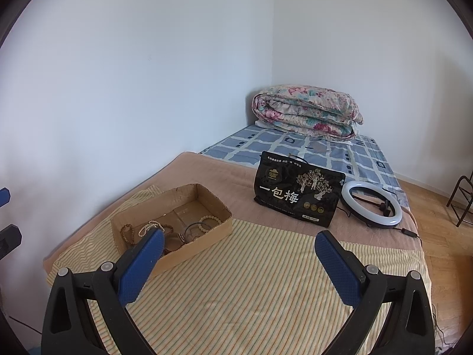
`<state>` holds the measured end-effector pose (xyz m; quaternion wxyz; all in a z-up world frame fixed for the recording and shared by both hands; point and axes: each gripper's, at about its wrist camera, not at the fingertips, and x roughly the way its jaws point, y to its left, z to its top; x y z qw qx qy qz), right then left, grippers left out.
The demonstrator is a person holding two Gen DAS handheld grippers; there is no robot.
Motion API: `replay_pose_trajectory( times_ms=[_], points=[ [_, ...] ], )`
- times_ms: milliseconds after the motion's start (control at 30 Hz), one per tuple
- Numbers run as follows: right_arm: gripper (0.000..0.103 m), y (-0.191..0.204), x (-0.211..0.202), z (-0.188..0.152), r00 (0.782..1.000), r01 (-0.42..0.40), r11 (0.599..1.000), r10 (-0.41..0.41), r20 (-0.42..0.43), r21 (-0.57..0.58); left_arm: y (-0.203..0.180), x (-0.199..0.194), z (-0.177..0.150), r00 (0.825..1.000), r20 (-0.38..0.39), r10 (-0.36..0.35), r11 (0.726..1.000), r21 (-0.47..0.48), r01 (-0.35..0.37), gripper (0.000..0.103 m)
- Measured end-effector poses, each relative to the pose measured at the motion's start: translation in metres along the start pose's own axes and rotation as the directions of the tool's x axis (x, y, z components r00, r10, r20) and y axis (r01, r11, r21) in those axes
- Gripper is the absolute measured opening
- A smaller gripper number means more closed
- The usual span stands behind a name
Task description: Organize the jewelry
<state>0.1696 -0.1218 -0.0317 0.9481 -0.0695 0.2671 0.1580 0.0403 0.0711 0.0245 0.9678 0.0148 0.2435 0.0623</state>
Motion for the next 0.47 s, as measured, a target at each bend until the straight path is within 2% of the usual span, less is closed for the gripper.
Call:
replay_pose_trajectory(
  times_ms=[467],
  points=[
    [0.103,-0.0002,-0.0001,-0.0007,1.0,-0.001,1.0,0.001,-0.001,0.003,-0.0009,0.0006,-0.0023,1.0,0.018,0.019,1.0,0.006,-0.019,0.103]
  ],
)
